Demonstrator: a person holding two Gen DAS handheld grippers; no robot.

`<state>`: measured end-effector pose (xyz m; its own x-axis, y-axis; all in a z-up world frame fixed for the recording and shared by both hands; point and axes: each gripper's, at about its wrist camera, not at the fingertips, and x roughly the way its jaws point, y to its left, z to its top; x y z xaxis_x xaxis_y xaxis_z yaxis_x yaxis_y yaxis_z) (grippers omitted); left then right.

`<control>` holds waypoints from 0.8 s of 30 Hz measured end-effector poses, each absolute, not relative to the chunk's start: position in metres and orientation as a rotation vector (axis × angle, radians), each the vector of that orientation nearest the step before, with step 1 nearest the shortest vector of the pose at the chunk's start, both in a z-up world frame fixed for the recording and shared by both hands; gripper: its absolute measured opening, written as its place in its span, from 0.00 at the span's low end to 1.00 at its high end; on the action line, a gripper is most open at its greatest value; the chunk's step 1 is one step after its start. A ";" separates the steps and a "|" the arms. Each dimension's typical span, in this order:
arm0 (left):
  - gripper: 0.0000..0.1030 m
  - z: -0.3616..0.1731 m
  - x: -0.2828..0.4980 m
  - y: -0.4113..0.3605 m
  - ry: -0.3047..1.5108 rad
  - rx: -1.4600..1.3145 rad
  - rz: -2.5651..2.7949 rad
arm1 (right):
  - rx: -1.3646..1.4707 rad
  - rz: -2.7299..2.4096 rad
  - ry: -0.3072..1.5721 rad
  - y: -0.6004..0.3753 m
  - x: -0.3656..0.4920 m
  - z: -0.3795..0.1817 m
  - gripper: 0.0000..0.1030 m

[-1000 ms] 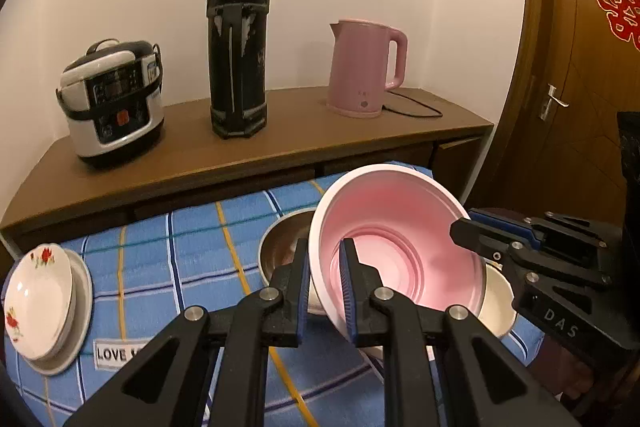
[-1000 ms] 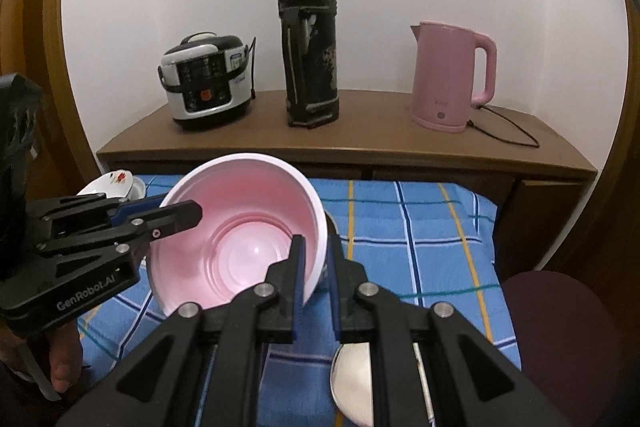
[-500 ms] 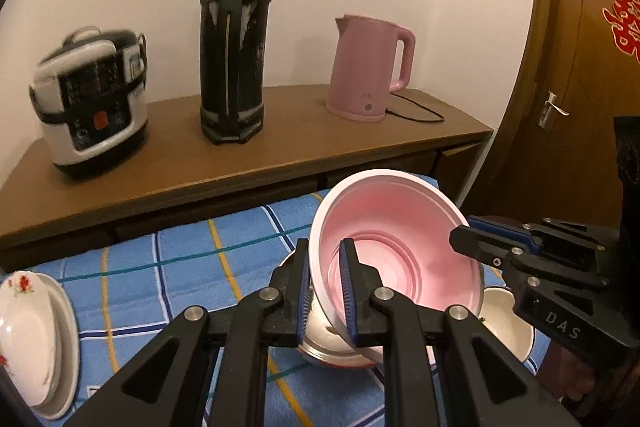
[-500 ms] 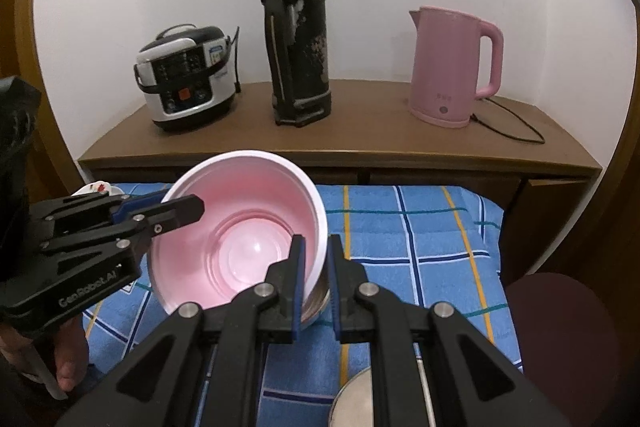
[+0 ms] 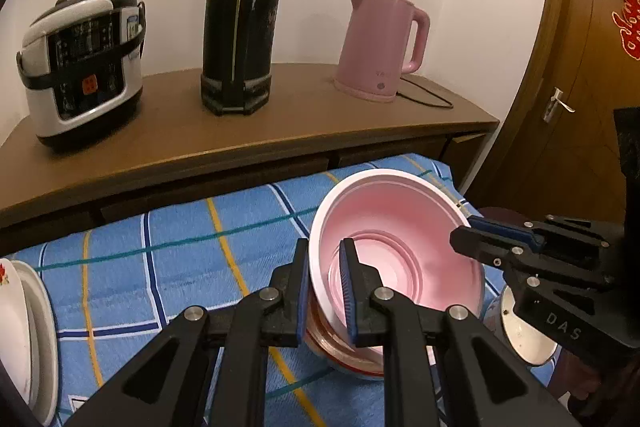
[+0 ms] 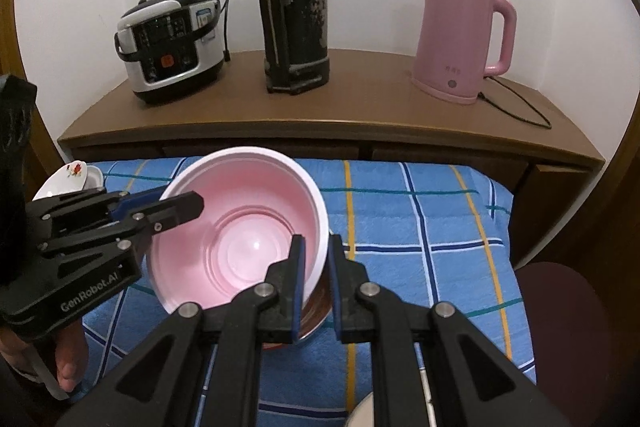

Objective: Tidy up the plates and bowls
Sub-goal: 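Carry the pink bowl with the left gripper over the steel bowl, then lower the pink bowl into the steel bowl with the left gripper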

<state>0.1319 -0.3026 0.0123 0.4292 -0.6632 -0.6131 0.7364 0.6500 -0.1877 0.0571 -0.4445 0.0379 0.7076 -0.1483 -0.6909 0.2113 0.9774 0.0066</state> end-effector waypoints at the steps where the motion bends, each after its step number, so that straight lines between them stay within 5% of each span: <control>1: 0.15 0.011 0.132 -0.303 0.713 0.119 -0.876 | 0.091 -0.198 0.760 -0.445 0.057 0.037 0.11; 24: 0.15 0.011 0.134 -0.299 0.709 0.102 -0.887 | 0.061 -0.224 0.788 -0.439 0.062 0.034 0.12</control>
<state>0.1338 -0.2991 0.0106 0.4220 -0.6744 -0.6058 0.7394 0.6428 -0.2005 0.0617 -0.4392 0.0345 0.6829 -0.1766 -0.7088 0.2222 0.9746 -0.0287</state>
